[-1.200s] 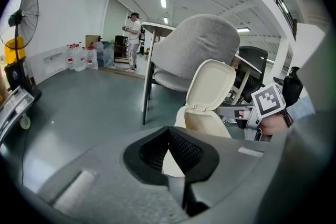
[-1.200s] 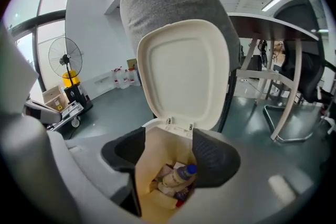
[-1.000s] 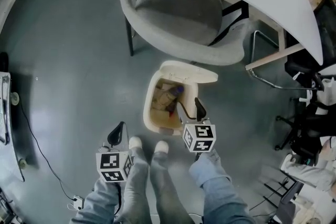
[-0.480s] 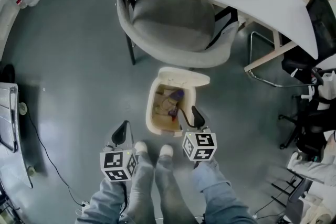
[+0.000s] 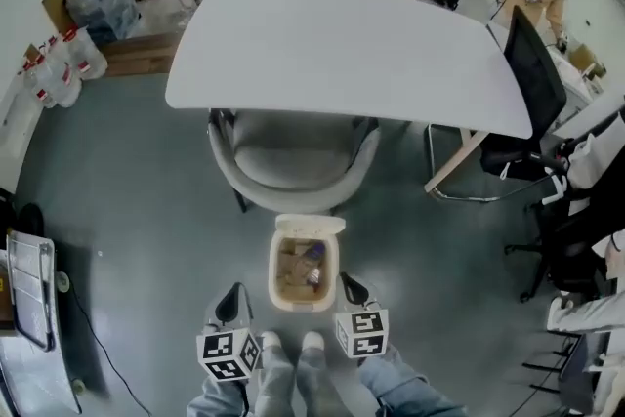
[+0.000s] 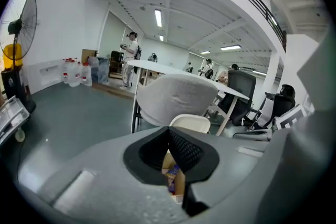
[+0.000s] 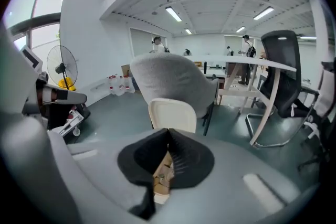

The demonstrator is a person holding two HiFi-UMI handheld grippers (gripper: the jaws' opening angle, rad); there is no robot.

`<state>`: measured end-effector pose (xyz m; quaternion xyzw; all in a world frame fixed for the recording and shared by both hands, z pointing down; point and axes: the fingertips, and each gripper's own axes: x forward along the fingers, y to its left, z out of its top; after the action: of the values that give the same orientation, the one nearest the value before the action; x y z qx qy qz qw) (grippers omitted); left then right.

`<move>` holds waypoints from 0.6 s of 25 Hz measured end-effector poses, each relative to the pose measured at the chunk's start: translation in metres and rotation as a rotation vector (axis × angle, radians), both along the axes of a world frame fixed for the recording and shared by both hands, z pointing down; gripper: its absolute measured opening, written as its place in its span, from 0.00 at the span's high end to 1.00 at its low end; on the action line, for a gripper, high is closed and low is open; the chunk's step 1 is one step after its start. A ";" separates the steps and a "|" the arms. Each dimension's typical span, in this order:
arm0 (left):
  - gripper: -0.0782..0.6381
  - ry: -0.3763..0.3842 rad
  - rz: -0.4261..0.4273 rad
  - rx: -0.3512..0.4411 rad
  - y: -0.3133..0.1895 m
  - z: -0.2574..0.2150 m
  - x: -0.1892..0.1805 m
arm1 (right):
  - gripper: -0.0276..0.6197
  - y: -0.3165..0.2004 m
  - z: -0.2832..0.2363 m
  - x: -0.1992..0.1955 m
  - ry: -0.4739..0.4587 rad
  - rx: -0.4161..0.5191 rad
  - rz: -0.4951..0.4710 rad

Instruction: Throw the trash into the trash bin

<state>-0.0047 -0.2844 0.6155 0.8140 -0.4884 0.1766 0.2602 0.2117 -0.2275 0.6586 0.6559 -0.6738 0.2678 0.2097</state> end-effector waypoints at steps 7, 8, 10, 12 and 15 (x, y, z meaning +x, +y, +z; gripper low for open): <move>0.88 0.066 -0.070 0.069 -0.023 -0.112 0.019 | 0.95 -0.005 -0.119 0.014 -0.042 0.070 0.039; 0.88 0.070 -0.054 0.089 -0.018 -0.129 0.024 | 0.95 0.000 -0.134 0.016 -0.036 0.084 0.047; 0.88 0.073 -0.018 0.144 -0.008 -0.163 0.031 | 0.95 0.012 -0.163 0.022 -0.022 0.119 0.063; 0.88 0.088 0.000 0.211 -0.008 -0.200 0.032 | 0.95 0.012 -0.199 0.034 0.003 0.176 0.084; 0.88 0.116 0.014 0.283 -0.023 -0.249 0.031 | 0.95 0.006 -0.259 0.063 0.060 0.271 0.147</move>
<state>0.0265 -0.3076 0.3661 0.8548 -0.4868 0.0607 0.1692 0.2744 -0.2214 0.3995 0.7336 -0.6474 0.1690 0.1191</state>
